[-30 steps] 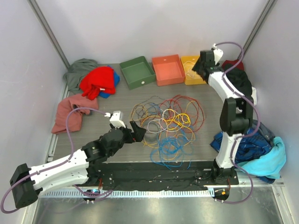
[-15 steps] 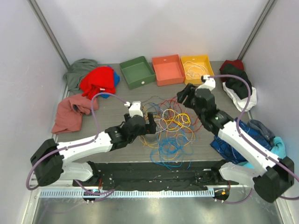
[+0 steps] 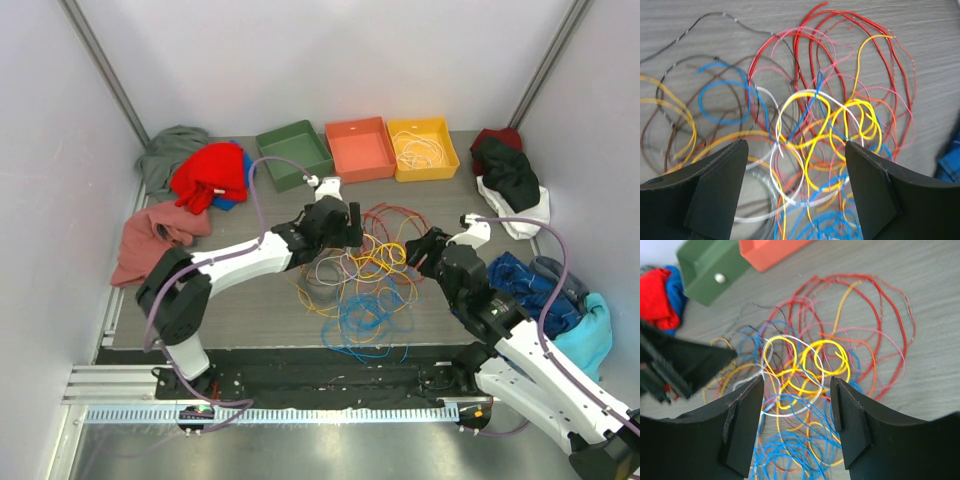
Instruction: Untangle the cables
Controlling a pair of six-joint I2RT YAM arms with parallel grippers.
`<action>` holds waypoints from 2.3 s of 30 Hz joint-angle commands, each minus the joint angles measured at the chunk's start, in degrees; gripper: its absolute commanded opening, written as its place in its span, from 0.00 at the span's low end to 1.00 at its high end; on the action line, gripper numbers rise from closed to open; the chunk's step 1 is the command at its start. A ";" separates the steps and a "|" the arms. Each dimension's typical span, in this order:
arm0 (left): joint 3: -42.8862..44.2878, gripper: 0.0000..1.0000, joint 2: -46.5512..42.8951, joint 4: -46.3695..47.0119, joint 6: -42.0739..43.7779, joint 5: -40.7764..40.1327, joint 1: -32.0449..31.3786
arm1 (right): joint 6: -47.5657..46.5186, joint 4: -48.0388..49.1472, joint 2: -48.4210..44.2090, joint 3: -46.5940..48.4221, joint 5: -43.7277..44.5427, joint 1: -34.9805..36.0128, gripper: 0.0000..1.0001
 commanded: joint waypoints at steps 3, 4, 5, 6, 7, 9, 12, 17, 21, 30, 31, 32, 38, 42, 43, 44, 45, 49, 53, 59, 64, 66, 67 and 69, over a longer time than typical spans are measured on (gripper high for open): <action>8.47 0.81 8.14 -0.83 8.09 2.73 1.00 | 1.81 -0.48 -0.60 -1.35 -0.71 0.03 0.63; 9.08 0.81 9.01 -0.83 8.19 2.47 1.26 | 1.64 -0.39 -0.52 -1.09 -1.58 0.03 0.63; 9.87 0.80 10.85 -0.83 8.10 3.25 2.13 | 1.55 -0.56 -0.17 -0.56 -2.02 0.03 0.63; 10.31 0.79 11.65 -0.40 8.01 3.78 2.49 | 1.29 -0.83 0.10 0.40 -2.46 0.12 0.63; 10.75 0.77 12.53 -0.57 7.75 4.22 2.93 | 1.11 -0.92 0.53 0.93 -3.16 0.12 0.63; 12.16 0.73 14.64 -0.74 7.48 5.28 3.98 | 0.59 -1.70 0.89 2.33 -3.26 0.03 0.63; 14.09 0.64 17.19 -1.10 7.75 6.59 5.13 | 0.05 -1.97 0.63 2.78 -2.55 0.03 0.63; 15.24 0.15 18.52 -0.66 8.10 9.06 6.62 | -0.30 -2.15 0.01 2.52 -1.15 0.03 0.62; 12.62 0.00 12.75 -0.40 9.33 8.36 6.62 | -0.12 -2.15 -1.57 2.08 -0.27 0.03 0.62; 5.57 0.00 -17.93 -4.95 13.72 3.27 6.63 | -0.74 -1.45 -2.10 1.11 -1.93 0.03 0.61; 7.40 0.00 -21.87 -6.18 14.16 2.13 6.71 | -0.74 -1.10 -1.92 0.85 -2.72 0.12 0.62; 8.37 0.00 -23.83 -6.98 14.86 1.60 6.63 | -0.74 -0.57 -1.66 0.33 -3.60 0.03 0.62; 20.57 0.00 -29.29 -16.82 18.29 0.62 6.54 | 1.37 1.63 -1.22 -1.78 -9.49 0.03 0.63; 26.91 0.00 -29.91 -19.99 21.28 -0.25 6.54 | 2.16 1.63 -2.01 -2.58 -10.90 0.03 0.62; 28.06 0.00 -29.82 -21.65 21.81 -0.52 6.54 | 2.51 1.46 -2.45 -2.67 -11.08 0.03 0.61; 28.85 0.00 -29.48 -22.36 22.77 -1.04 6.54 | 2.51 1.19 -2.71 -2.76 -11.17 0.03 0.61; 29.56 0.00 -29.12 -22.98 23.13 -2.35 6.54 | 2.60 0.93 -2.89 -2.84 -11.08 0.12 0.61; 27.29 0.00 -27.72 -23.60 23.39 -6.13 6.71 | 2.52 -0.04 -4.64 -2.49 -10.38 0.03 0.61; 26.75 0.00 -22.02 -26.67 21.73 -5.01 9.52 | 1.64 -1.70 -5.09 -1.01 -10.29 0.03 0.61; 25.52 0.00 -12.43 -21.24 16.19 1.31 19.27 | 1.28 -3.20 -4.56 1.63 -10.72 0.12 0.61; 34.90 0.00 -2.07 -19.03 16.97 2.56 22.70 | -0.47 -3.29 -2.54 4.80 -11.52 0.12 0.61; 40.86 0.00 3.38 -19.29 17.33 3.08 23.32 | -1.17 -3.29 -1.58 6.47 -11.52 0.12 0.61; 42.82 0.00 5.31 -19.46 17.59 3.17 24.19 | -2.05 -3.38 -0.61 6.99 -11.60 0.03 0.61; 48.16 0.00 10.31 -19.55 17.33 3.96 25.60 | -2.76 -3.55 0.10 8.66 -11.43 0.03 0.61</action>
